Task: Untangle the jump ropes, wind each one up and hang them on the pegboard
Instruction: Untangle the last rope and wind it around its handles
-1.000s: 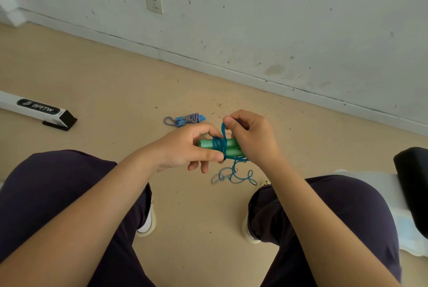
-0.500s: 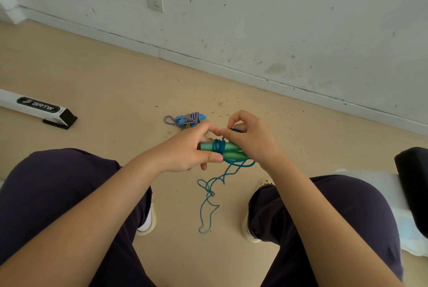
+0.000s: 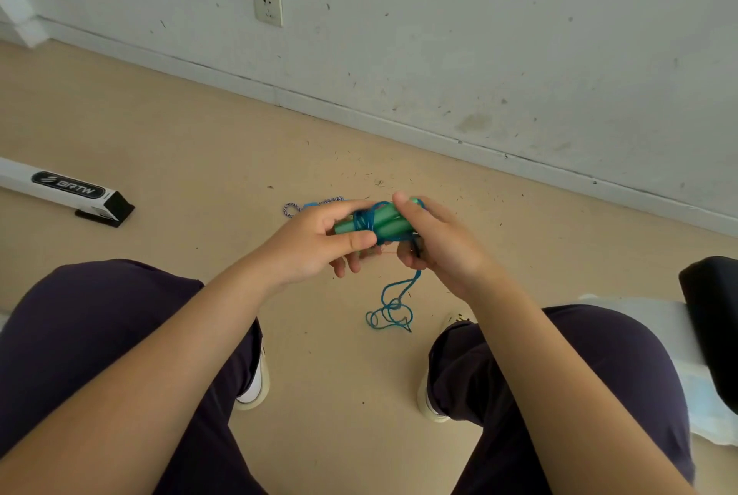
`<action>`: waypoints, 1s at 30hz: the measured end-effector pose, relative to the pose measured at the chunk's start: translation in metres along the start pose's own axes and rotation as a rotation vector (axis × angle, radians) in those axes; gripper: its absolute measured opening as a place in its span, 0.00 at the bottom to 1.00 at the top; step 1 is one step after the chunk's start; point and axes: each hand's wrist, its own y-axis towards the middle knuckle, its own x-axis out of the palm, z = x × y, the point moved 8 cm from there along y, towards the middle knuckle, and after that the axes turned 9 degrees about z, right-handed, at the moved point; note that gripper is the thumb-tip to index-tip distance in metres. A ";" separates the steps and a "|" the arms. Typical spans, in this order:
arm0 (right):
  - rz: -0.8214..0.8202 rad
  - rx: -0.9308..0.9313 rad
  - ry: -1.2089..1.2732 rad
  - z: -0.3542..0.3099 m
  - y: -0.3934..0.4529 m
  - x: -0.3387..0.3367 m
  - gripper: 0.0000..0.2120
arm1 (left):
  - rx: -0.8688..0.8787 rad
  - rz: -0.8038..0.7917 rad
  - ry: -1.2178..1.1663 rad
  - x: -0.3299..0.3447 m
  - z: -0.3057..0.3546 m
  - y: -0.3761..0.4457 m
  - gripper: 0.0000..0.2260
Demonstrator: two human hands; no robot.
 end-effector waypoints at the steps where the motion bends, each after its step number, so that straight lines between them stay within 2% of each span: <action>1: 0.015 -0.019 0.022 -0.001 -0.001 0.000 0.18 | -0.018 0.009 -0.035 -0.001 -0.001 0.001 0.16; 5: -0.043 -0.094 0.010 -0.004 -0.003 0.007 0.19 | -0.069 0.110 -0.193 -0.010 -0.001 0.003 0.09; 8: -0.068 -0.117 -0.134 0.001 -0.003 0.017 0.11 | -0.093 0.176 -0.264 -0.014 -0.004 0.004 0.07; 11: 0.009 -0.173 -0.257 0.000 -0.001 0.016 0.06 | -0.100 0.194 -0.261 -0.012 -0.006 0.002 0.07; 17: 0.077 -0.165 -0.263 -0.001 0.001 0.011 0.07 | -0.068 0.200 -0.232 -0.013 -0.004 0.003 0.11; 22: 0.069 -0.183 -0.423 -0.002 0.002 0.017 0.12 | -0.038 0.358 -0.242 -0.028 -0.004 0.004 0.09; 25: 0.020 -0.308 -0.501 -0.010 -0.003 0.026 0.14 | -0.043 0.466 -0.144 -0.047 -0.007 0.007 0.10; 30: 0.043 -0.461 -0.490 -0.033 -0.015 0.018 0.13 | -0.035 0.420 0.238 -0.045 -0.015 0.011 0.13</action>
